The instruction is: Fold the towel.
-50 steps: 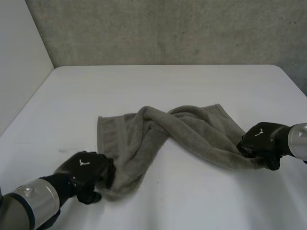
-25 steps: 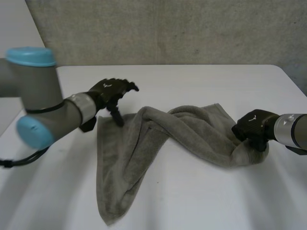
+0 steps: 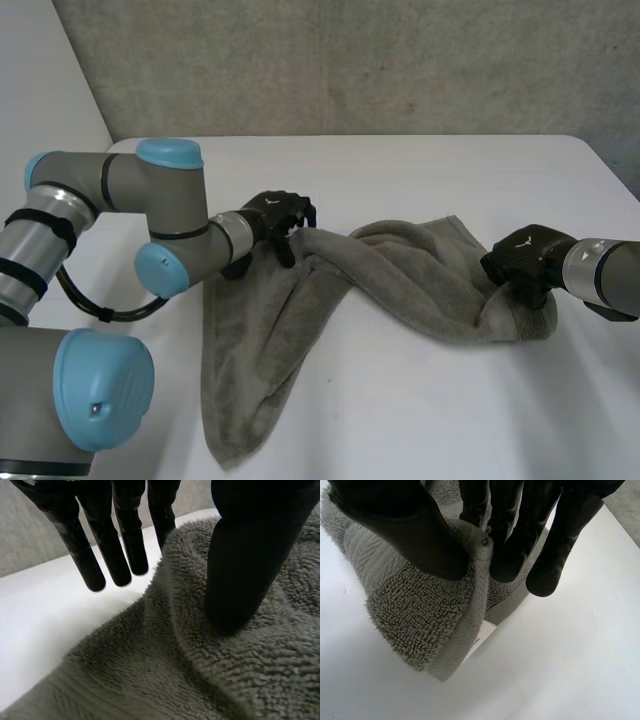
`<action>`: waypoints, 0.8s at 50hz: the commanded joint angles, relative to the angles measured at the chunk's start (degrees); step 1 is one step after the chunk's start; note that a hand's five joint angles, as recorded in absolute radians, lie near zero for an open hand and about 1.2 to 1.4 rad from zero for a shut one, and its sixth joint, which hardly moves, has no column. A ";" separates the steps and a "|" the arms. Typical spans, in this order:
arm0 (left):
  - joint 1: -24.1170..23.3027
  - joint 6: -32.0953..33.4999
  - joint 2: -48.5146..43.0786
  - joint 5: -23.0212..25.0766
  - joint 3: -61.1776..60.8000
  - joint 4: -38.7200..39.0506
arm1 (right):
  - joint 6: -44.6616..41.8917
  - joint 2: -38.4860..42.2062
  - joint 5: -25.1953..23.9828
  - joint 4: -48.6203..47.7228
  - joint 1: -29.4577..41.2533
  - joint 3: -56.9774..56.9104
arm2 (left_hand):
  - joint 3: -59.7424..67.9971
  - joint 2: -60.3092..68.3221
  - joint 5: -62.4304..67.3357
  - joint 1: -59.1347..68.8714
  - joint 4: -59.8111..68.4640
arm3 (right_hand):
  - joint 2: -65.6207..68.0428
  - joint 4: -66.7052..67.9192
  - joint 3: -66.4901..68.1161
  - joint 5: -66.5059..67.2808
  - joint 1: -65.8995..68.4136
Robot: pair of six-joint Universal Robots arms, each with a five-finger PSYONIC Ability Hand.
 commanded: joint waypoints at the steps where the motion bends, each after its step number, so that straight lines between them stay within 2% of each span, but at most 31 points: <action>1: -0.20 -0.14 2.66 -0.69 -0.40 -0.26 | -0.03 0.24 0.26 -0.33 0.00 -0.41 | 40.69 40.65 41.20 40.63 40.68 | 3.50 1.81 1.88 2.00 3.12; 11: -0.11 -0.23 13.74 -2.62 -1.98 -1.75 | 1.11 -2.49 0.53 -1.74 0.00 -1.82 | 40.75 40.71 41.27 40.69 40.74 | 3.50 1.81 1.88 2.00 3.12; 15: 0.94 -0.49 21.19 -5.95 -5.65 -7.01 | 6.54 -8.18 -0.08 -3.31 -0.35 -4.19 | 40.75 40.71 41.27 40.69 40.74 | 3.50 1.81 1.88 2.00 3.12; 16: 0.94 -0.49 21.22 -5.96 -5.67 -7.03 | 6.56 -8.20 -0.09 -3.32 -0.35 -4.19 | 40.75 40.71 41.27 40.69 40.74 | 3.50 1.81 1.88 2.00 3.12; 18: 1.99 -0.49 27.95 -6.84 -10.04 -9.30 | 9.36 -12.05 -0.09 -3.23 -0.53 -6.90 | 40.75 40.71 41.27 40.69 40.74 | 3.50 1.81 1.88 2.00 3.12; 19: 1.99 -0.49 27.98 -6.84 -10.06 -9.31 | 9.38 -12.07 -0.09 -3.23 -0.53 -6.92 | 40.75 40.71 41.27 40.69 40.74 | 3.50 1.81 1.88 2.00 3.12; 21: 4.09 -0.49 36.38 -6.93 -16.10 -9.75 | 10.78 -15.91 0.26 -2.62 -0.61 -9.98 | 40.75 40.71 41.27 40.69 40.74 | 3.50 1.81 1.88 2.00 3.12; 22: 4.10 -0.49 36.42 -6.93 -16.13 -9.75 | 10.78 -15.93 0.26 -2.62 -0.62 -10.00 | 40.75 40.71 41.27 40.69 40.74 | 3.50 1.81 1.88 2.00 3.12; 24: 5.51 -0.23 45.17 -6.58 -22.43 -9.75 | 10.96 -19.96 0.26 -0.78 -0.62 -12.97 | 40.75 40.71 41.27 40.69 40.74 | 3.50 1.81 1.88 2.00 3.12; 27: 5.95 -0.14 49.16 -6.49 -25.09 -9.75 | 10.96 -21.91 0.26 0.81 -0.70 -14.83 | 40.75 40.71 41.27 40.69 40.74 | 3.50 1.81 1.88 2.00 3.12; 32: 6.57 -0.14 61.61 -6.67 -32.72 -10.28 | 10.69 -24.72 -0.09 10.28 -0.53 -22.37 | 40.75 40.71 41.27 40.69 40.74 | 3.50 1.81 1.88 2.00 3.12; 35: 6.57 -0.05 67.07 -6.67 -37.72 -10.98 | 10.52 -24.72 -0.44 14.42 -0.53 -25.01 | 40.75 40.71 41.27 40.69 40.74 | 3.50 1.81 1.88 2.00 3.12; 40: 6.74 0.21 71.22 -6.58 -46.07 -10.81 | 10.52 -24.64 -1.84 17.16 -0.27 -26.34 | 40.75 40.71 41.27 40.69 40.74 | 3.50 1.81 1.88 2.00 3.12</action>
